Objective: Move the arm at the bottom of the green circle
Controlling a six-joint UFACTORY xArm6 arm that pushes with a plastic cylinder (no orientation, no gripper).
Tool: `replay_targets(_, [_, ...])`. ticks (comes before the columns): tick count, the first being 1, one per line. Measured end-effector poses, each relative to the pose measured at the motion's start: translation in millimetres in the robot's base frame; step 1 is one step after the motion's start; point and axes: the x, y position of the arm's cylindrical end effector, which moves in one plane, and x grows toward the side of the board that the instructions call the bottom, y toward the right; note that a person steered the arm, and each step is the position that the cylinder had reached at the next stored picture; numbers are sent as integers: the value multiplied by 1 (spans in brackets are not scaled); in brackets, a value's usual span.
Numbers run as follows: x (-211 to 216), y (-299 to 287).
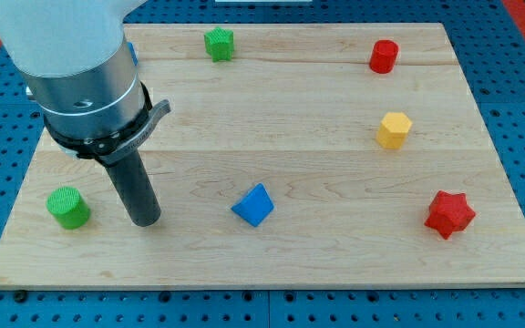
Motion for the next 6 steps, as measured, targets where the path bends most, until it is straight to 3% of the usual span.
replay_targets(4, [-62, 70])
replay_targets(5, [-54, 28])
replay_targets(6, [-4, -20])
